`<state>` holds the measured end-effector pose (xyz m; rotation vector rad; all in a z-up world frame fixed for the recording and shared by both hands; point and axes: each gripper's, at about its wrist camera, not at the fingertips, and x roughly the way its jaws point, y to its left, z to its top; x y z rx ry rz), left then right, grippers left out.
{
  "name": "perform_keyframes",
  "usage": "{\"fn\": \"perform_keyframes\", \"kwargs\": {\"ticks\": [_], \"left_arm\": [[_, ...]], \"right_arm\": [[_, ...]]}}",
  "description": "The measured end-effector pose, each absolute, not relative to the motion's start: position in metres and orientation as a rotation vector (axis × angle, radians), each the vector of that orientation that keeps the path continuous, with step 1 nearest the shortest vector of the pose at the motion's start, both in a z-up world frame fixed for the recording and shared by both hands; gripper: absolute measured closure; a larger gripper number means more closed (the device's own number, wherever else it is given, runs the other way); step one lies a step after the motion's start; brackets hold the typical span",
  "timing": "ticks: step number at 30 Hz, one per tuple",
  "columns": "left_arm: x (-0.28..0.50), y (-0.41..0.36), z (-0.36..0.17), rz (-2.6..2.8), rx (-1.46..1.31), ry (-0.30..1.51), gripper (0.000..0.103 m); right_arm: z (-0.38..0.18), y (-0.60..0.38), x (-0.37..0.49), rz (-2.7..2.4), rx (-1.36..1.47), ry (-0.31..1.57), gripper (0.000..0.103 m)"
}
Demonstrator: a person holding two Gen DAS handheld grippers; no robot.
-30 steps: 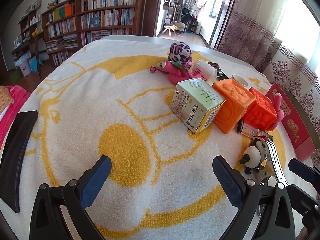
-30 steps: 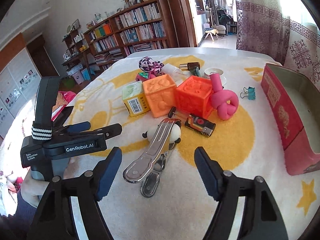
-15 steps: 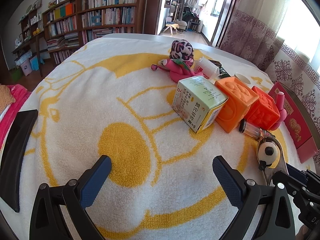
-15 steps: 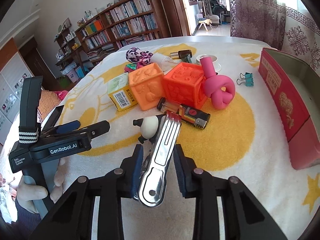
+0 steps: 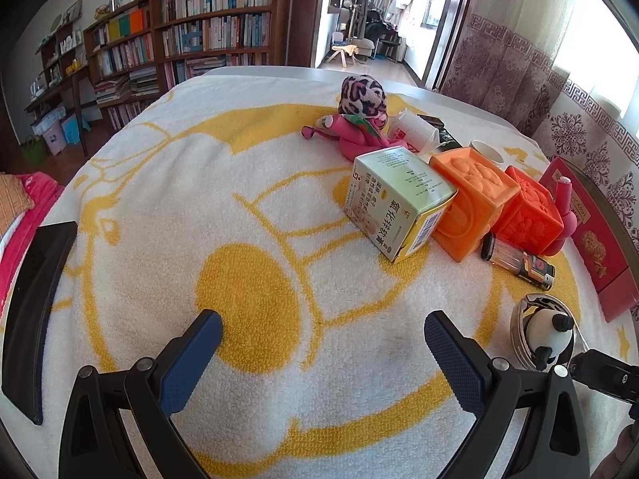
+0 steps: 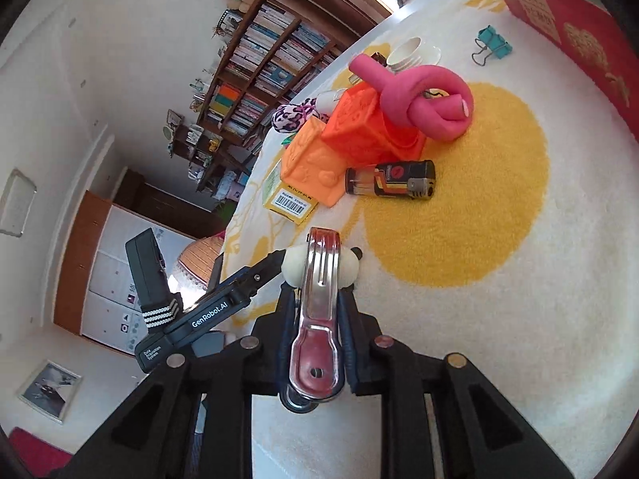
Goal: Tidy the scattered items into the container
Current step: 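Carry the clamp to the red tin with the right gripper while the left grasps the green box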
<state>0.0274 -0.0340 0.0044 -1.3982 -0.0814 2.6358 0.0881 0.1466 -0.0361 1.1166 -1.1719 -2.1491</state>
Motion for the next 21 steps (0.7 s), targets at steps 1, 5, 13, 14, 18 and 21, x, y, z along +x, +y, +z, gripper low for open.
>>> {"fn": "perform_keyframes", "kwargs": {"ticks": [1, 5, 13, 14, 18, 21], "left_arm": [[0.027, -0.034, 0.004, 2.633, -1.397, -0.078, 0.001], [0.027, -0.034, 0.004, 2.633, -1.398, -0.076, 0.001], [0.027, -0.035, 0.005, 2.624, -1.391, -0.082, 0.001], [0.027, -0.035, 0.005, 2.621, -1.387, -0.091, 0.001], [0.017, -0.034, 0.008, 2.599, -1.4, -0.093, 0.001], [0.004, -0.025, 0.016, 2.594, -1.375, -0.03, 0.001]], "right_arm": [[-0.038, 0.15, 0.089, -2.113, 1.087, -1.225, 0.079], [-0.029, 0.158, 0.096, -2.057, 0.979, -1.309, 0.079], [-0.008, 0.157, 0.109, -2.118, 0.903, -1.273, 0.079], [-0.01, 0.161, 0.11, -2.133, 0.909, -1.268, 0.079], [-0.01, 0.166, 0.115, -2.184, 0.926, -1.235, 0.079], [-0.014, 0.171, 0.118, -2.2, 0.942, -1.217, 0.079]]}}
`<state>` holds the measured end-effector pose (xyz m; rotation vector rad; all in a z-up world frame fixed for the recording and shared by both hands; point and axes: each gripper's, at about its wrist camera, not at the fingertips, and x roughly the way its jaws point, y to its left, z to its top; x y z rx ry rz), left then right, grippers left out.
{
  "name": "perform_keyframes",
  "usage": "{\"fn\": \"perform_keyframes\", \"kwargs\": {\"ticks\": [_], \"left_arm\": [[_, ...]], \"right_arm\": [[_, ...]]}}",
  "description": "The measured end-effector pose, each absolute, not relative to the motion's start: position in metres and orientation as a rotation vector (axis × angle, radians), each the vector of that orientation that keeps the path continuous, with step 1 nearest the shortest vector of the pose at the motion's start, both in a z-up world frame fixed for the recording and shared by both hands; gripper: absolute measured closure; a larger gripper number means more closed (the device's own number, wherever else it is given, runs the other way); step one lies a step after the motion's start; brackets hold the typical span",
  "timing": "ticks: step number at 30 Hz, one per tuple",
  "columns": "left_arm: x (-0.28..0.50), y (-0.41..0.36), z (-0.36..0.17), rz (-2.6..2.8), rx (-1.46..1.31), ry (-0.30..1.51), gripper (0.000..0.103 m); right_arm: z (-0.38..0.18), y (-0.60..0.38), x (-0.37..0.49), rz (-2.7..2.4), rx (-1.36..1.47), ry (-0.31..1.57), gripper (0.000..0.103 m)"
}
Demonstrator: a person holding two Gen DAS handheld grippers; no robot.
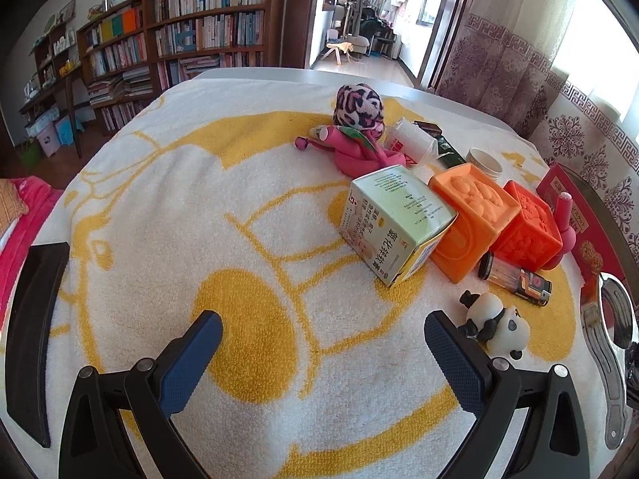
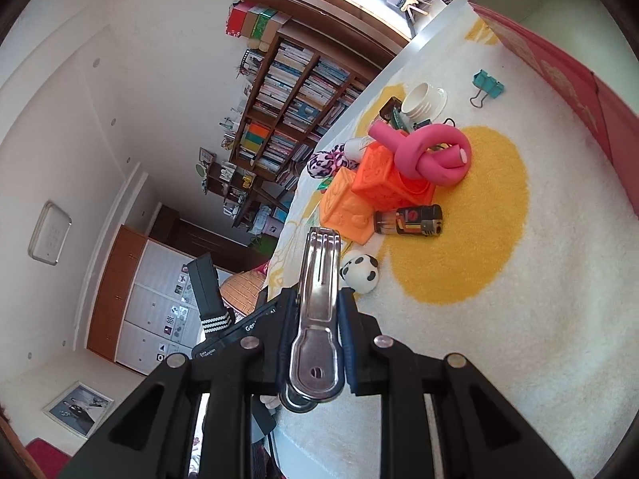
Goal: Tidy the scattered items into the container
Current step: 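Carry the clamp to the red tin with the right gripper while the left grasps the green box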
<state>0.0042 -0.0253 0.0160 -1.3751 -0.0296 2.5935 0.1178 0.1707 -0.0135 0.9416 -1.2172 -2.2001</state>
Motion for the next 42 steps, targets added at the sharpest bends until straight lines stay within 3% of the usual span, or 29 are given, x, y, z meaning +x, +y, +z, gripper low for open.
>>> {"fn": "perform_keyframes", "kwargs": {"ticks": [10, 16, 18, 20, 21, 29, 42], "left_arm": [[-0.049, 0.008, 0.022, 2.5, -1.273, 0.205, 0.001], [-0.067, -0.003, 0.003, 2.434, -1.372, 0.052, 0.002], [-0.063, -0.007, 0.002, 2.46, -1.362, 0.046, 0.011], [-0.058, -0.012, 0.005, 2.481, -1.349, 0.041, 0.045], [-0.056, -0.015, 0.006, 2.471, -1.345, 0.006, 0.048], [-0.03, -0.035, 0.026, 2.488, -1.242, -0.096, 0.048], [0.015, 0.011, 0.066, 2.393, -1.128, -0.049, 0.048]], "right_arm": [[-0.017, 0.172, 0.111, -2.211, 0.964, -1.171, 0.079], [-0.019, 0.173, 0.108, -2.22, 0.977, -1.17, 0.079], [-0.02, 0.174, 0.108, -2.22, 0.976, -1.173, 0.079], [-0.021, 0.176, 0.109, -2.223, 0.974, -1.176, 0.079], [-0.021, 0.177, 0.109, -2.223, 0.975, -1.178, 0.079], [-0.016, 0.189, 0.116, -2.255, 0.949, -1.192, 0.079], [0.026, 0.261, 0.152, -2.524, 0.763, -1.228, 0.079]]}}
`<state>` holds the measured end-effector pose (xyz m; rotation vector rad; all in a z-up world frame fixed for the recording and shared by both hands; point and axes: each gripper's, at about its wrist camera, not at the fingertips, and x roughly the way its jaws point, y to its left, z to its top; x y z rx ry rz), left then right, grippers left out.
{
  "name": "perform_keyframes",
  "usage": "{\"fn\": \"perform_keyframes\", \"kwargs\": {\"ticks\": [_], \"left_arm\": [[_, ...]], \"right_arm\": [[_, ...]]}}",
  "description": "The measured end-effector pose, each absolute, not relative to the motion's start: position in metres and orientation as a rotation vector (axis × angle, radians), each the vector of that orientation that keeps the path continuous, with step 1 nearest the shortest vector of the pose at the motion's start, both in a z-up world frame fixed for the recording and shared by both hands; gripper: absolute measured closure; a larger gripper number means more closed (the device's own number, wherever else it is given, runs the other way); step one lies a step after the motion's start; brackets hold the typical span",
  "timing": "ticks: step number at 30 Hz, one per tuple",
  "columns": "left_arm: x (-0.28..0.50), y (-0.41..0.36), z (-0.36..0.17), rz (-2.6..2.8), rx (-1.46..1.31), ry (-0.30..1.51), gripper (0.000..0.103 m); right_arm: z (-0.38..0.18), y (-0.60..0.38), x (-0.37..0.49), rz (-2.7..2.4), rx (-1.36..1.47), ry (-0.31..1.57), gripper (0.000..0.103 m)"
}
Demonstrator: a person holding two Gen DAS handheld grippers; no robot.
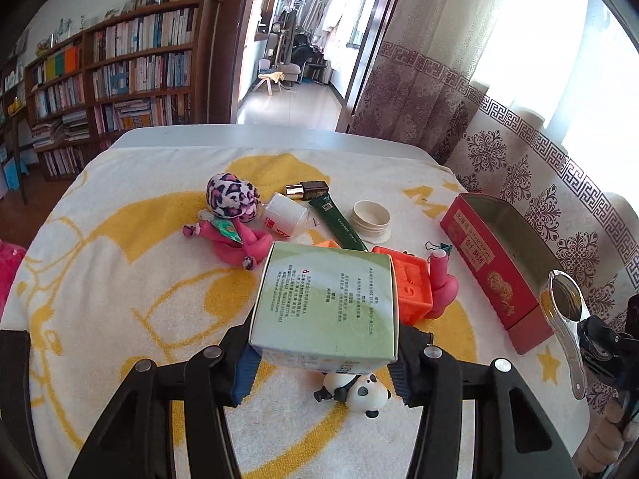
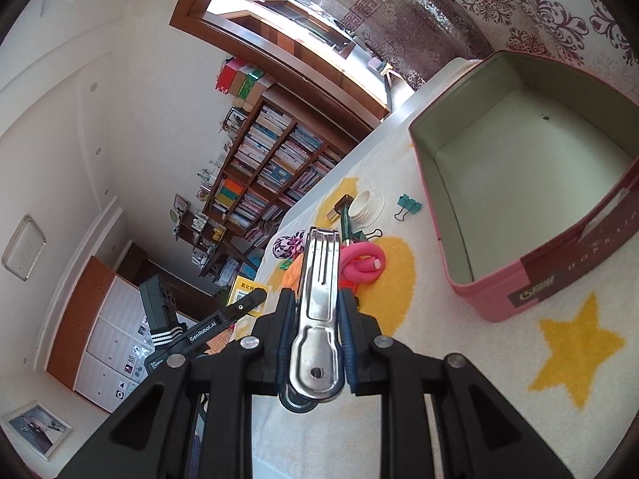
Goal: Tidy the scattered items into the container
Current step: 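Carry the clamp to the red tin with the right gripper while the left grasps the green box, then open the right gripper over the tin while the left lowers the green box inside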
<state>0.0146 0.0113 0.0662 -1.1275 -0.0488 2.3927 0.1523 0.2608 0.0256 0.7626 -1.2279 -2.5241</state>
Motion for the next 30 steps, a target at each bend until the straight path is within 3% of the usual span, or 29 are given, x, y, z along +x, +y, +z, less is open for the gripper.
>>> {"fn": "perform_keyframes", "kwargs": {"ticks": [8, 18, 20, 22, 24, 30], "left_arm": [[0.028, 0.064, 0.073, 2.299, -1.122, 0.002, 0.048], [0.036, 0.138, 0.084, 2.172, -1.102, 0.04, 0.048], [0.037, 0.155, 0.088, 2.144, -1.089, 0.041, 0.048], [0.038, 0.174, 0.09, 2.118, -1.077, 0.037, 0.048], [0.038, 0.195, 0.091, 2.085, -1.065, 0.035, 0.048], [0.036, 0.252, 0.086, 2.006, -1.069, 0.031, 0.048]], "right_arm": [[0.042, 0.312, 0.158, -2.807, 0.73, -1.222, 0.079], [0.044, 0.338, 0.149, -3.249, 0.867, -0.975, 0.076], [0.043, 0.34, 0.149, -3.289, 0.876, -0.93, 0.069], [0.043, 0.34, 0.152, -3.337, 0.872, -0.894, 0.034], [0.046, 0.339, 0.156, -3.406, 0.85, -0.854, 0.022], [0.056, 0.341, 0.166, -3.589, 0.847, -0.73, 0.023]]}}
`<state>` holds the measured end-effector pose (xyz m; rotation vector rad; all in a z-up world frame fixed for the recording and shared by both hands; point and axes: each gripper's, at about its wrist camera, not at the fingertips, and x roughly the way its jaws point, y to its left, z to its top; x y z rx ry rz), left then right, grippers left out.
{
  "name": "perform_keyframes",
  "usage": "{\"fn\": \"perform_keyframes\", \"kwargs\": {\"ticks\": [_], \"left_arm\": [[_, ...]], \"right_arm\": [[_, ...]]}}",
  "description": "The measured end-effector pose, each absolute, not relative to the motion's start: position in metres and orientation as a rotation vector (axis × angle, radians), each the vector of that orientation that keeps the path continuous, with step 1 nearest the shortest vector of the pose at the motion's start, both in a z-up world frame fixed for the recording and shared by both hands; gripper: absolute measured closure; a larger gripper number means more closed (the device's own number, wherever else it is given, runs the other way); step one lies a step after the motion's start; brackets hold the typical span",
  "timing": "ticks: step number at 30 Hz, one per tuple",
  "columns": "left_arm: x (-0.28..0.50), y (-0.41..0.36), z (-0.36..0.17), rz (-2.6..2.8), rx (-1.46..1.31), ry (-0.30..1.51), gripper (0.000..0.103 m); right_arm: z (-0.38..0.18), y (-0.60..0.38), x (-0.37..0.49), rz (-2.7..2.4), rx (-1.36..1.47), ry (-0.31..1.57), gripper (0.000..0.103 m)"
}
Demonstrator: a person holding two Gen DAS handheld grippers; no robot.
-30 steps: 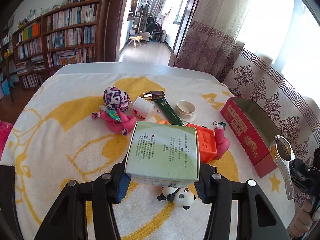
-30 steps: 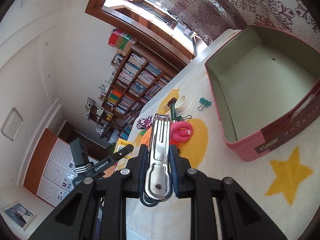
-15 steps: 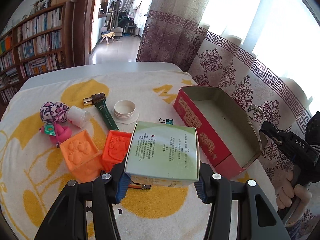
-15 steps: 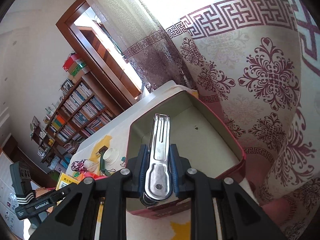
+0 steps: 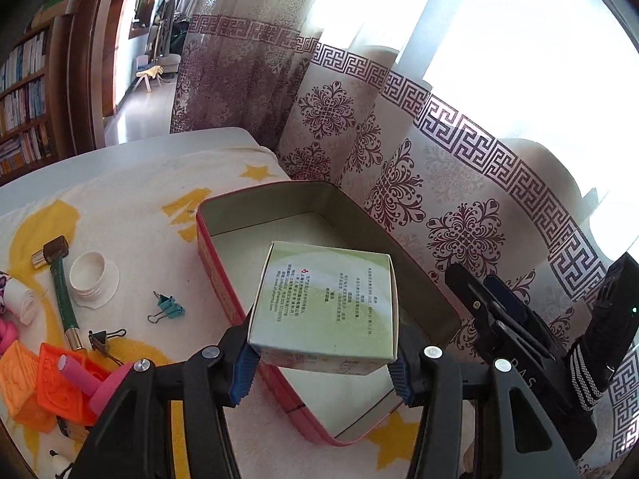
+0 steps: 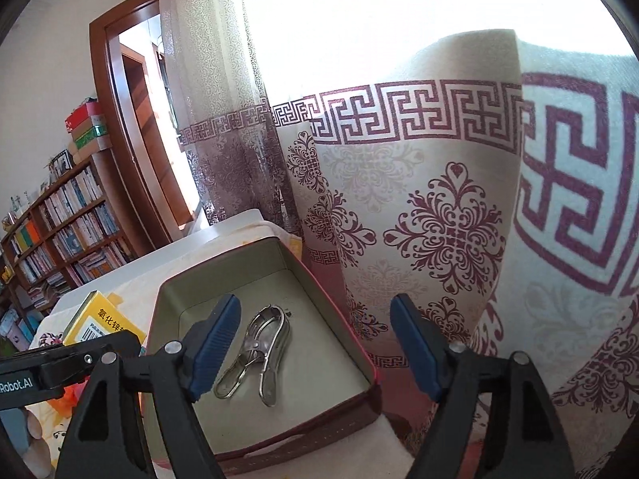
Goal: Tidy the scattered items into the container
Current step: 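Open the right gripper over the tin while the left lowers the green box inside, then grasp the teal binder clip with the right gripper while the left approaches the orange cube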
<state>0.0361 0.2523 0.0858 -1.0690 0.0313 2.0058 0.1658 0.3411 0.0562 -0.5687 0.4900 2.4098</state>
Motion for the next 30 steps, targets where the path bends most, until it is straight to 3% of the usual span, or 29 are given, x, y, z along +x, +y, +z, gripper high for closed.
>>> {"fn": "perform_keyframes", "kwargs": {"ticks": [3, 5, 6, 20, 30], "left_arm": [[0.033, 0.265, 0.08, 1.987, -1.115, 0.032, 0.046], [0.033, 0.262, 0.075, 1.993, -1.139, 0.028, 0.027], [0.033, 0.258, 0.074, 2.004, -1.138, 0.02, 0.024], [0.014, 0.117, 0.069, 2.492, -1.12, 0.001, 0.023], [-0.011, 0.005, 0.053, 2.733, -1.216, -0.128, 0.023]], "right_arm": [[0.056, 0.349, 0.17, 2.391, -0.564, 0.521, 0.022], [0.055, 0.351, 0.169, 2.387, -0.568, 0.528, 0.022], [0.055, 0.35, 0.169, 2.389, -0.571, 0.528, 0.022], [0.057, 0.296, 0.156, 2.526, -0.612, 0.496, 0.022], [0.064, 0.226, 0.137, 2.758, -0.717, 0.397, 0.019]]}}
